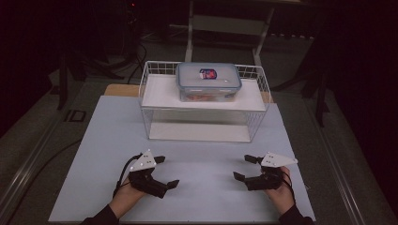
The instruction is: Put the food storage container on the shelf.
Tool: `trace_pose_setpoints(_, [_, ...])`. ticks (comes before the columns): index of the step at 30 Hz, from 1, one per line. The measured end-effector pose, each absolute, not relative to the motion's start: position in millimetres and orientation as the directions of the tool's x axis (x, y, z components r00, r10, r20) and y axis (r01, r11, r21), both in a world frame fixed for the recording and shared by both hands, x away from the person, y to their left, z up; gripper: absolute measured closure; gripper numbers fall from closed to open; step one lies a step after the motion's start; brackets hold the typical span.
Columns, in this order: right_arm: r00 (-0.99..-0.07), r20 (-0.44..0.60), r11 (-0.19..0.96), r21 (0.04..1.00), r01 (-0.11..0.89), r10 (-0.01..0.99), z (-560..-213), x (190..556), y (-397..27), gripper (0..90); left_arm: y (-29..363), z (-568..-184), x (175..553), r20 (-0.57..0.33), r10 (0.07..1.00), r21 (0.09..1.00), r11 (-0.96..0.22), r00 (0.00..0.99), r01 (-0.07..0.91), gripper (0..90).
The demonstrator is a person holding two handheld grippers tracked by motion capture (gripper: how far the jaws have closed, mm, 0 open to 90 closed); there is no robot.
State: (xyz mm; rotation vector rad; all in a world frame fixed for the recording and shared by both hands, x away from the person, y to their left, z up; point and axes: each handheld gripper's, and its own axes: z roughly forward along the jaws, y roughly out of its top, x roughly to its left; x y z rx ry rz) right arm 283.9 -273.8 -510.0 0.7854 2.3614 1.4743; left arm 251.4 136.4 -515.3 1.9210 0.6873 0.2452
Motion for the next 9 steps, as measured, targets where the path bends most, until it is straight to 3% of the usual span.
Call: trace_pose_setpoints(9, [-0.812, 0.093, 0.322, 0.887, 0.33, 0.577, -513.8, 285.0, -280.9, 16.0, 139.7, -517.5, 253.4, -0.134, 0.577, 0.889, -0.29, 0.806, 0.355, 0.0])
